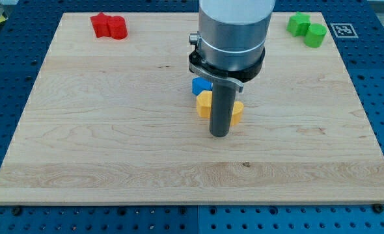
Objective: Separate the blue cube and yellow heart
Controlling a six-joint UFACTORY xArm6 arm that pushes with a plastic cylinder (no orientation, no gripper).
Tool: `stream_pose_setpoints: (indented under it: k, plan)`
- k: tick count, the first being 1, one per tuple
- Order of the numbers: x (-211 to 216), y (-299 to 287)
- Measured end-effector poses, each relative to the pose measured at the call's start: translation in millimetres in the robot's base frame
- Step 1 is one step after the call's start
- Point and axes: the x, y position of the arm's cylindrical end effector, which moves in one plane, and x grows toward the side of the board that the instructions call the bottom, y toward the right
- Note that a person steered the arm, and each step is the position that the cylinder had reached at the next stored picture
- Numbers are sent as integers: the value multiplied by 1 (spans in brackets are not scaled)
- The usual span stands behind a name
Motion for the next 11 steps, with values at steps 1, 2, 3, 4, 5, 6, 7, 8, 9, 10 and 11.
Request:
stream_pose_setpoints:
  k: [1, 2, 3, 4, 5, 6, 7, 8, 9, 10, 11]
  plan:
    - [-5, 21]
    - [-28, 26]
    - [-36, 22]
    - [-19, 33]
    - [-19, 62]
    - [-60, 84]
    - [-97, 80]
    - [-108, 61]
    - [-105, 38]
    - [-97, 22]
    - [-107, 26]
